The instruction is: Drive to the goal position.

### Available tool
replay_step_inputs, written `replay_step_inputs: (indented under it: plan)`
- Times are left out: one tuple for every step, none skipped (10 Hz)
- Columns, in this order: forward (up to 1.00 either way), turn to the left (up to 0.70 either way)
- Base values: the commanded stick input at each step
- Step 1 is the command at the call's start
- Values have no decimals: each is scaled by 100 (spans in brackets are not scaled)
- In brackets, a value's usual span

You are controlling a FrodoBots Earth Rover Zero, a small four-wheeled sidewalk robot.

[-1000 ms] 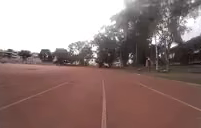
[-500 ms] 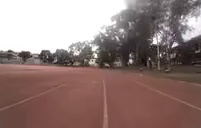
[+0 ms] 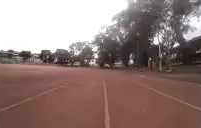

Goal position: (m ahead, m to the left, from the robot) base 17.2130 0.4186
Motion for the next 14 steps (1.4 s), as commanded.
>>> replay_step_inputs:
  plan:
    - [50, -50]
    - [50, -50]
    - [50, -50]
    - [50, -38]
    - [50, -10]
    - [50, 0]
    - [50, 0]
    - [50, 0]
    - [50, 0]
    - [50, 0]
    - [50, 0]
    - [50, 0]
    - [50, 0]
    - [50, 0]
